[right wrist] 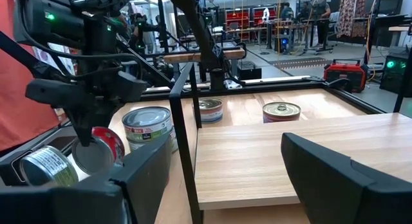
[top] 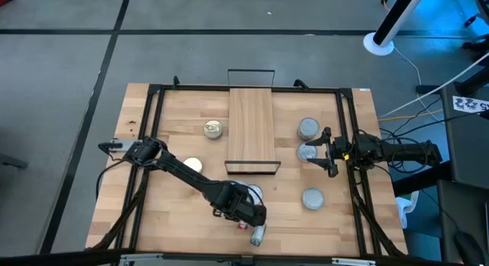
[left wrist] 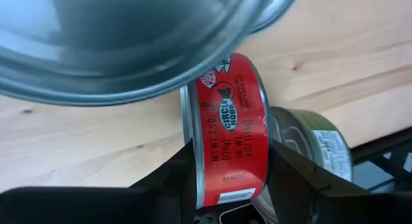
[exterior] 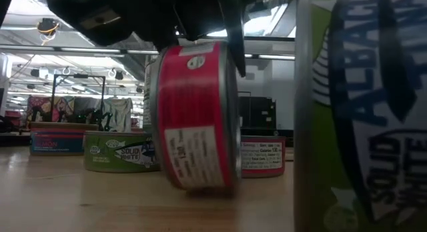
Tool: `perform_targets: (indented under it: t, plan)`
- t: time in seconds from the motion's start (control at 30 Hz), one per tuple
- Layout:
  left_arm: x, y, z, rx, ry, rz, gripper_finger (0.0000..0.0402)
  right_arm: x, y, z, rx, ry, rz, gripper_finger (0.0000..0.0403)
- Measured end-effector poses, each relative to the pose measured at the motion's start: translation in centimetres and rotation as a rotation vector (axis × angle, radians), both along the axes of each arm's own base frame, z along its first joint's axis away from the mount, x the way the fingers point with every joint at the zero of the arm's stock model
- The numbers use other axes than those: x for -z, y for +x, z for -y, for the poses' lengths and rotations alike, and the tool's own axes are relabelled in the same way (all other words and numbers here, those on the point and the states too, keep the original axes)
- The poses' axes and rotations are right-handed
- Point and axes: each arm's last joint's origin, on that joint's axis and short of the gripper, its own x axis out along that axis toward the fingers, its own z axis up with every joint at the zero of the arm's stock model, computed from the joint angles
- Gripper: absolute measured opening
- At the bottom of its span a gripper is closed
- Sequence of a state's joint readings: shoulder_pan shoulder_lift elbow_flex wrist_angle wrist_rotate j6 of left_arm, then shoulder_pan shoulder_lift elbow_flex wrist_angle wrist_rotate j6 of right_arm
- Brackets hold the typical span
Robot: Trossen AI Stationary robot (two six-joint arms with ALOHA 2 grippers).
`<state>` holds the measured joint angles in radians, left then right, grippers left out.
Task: Stack canned seafood by type on shelf
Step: Put the red tuna can on the shelf
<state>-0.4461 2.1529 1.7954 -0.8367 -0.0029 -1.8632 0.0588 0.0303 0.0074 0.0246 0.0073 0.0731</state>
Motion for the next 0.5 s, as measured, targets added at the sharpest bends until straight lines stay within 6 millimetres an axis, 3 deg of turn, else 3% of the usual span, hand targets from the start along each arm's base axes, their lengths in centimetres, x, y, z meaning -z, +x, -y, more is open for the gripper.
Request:
perform_targets:
  t: [0.23,0.5]
  plan:
    - [-1.8,-0.7,-0.3,0.009,0.003,0.012,0.0138,0.0,0.0,0.0,0.0,0.0,0.001,0.0293]
    - [-6.0,-2.5,-0.7,0.096,0.01,0.093,0.0136,0.0,0.0,0.0,0.0,0.0,0.001,0.0293]
